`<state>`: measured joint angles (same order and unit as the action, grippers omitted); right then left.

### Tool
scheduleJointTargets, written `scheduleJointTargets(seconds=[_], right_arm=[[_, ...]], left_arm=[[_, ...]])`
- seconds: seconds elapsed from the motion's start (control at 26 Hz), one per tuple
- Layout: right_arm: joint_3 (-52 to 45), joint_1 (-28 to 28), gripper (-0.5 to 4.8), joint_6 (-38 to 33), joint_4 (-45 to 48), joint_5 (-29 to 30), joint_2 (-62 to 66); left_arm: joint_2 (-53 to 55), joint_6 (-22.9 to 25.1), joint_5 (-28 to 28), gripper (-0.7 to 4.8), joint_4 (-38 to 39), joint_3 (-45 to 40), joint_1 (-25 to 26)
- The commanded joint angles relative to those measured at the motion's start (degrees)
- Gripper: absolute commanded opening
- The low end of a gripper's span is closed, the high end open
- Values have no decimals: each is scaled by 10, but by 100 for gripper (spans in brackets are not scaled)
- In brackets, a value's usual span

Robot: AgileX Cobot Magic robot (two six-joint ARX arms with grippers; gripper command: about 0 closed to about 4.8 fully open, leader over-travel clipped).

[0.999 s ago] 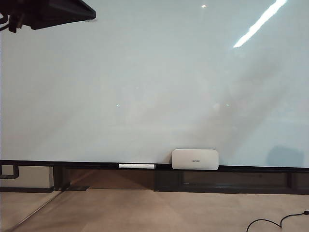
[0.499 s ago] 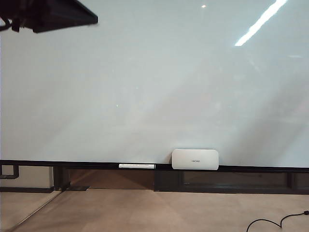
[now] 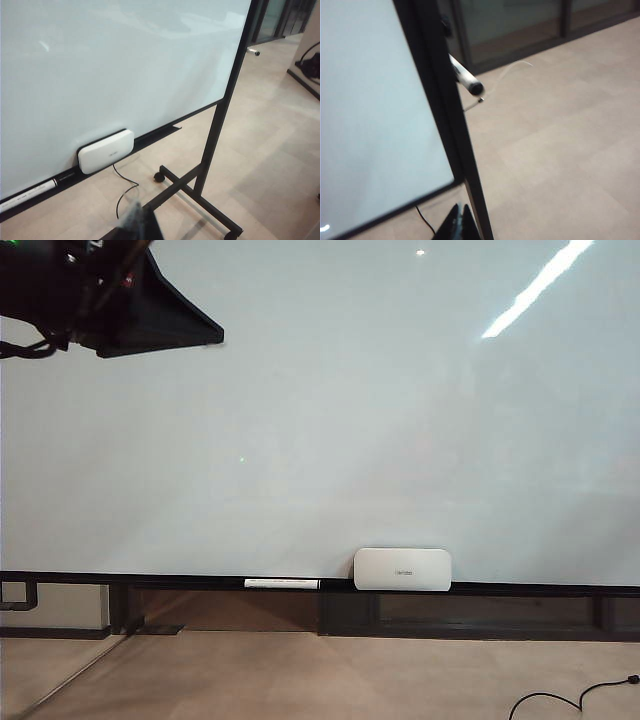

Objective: Reach to the right to find the marker pen, pick it up, and write the number 13 on the whiteboard.

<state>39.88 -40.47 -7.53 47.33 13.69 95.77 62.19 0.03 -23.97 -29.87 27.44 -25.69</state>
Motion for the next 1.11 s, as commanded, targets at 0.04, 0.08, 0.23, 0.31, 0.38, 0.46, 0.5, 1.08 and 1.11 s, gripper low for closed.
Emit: scheduleJointTargets(seconds=[0.04,0.08,0.23,0.31,0.38,0.46,0.5,1.08,1.11], right_arm=[[40,0,-1,17,8,21,21],[51,-1,-1,25,4,40,28],[105,-2,-1,52,-3,112,73],[127,-1,-1,63,15,122,105],[129,-1,-1,65,32,122,120],[130,-2,-1,85,43,121,134],[130,-2,-1,98,50,120,141],[222,-10,-1,87,207,160,331],[231,-10,-1,78,209,162,339]], left_arm=[[7,20,-1,-6,-10,3,0],[8,26,0,-6,-10,3,0],[14,45,-1,-6,-9,3,0],[21,46,-1,-6,-9,2,0],[30,56,-1,-6,-8,2,0],[43,61,-3,-6,-11,2,0],[51,62,-3,-6,-11,3,0],[100,83,0,-6,-37,3,-12],[100,83,9,-6,-37,3,-12]])
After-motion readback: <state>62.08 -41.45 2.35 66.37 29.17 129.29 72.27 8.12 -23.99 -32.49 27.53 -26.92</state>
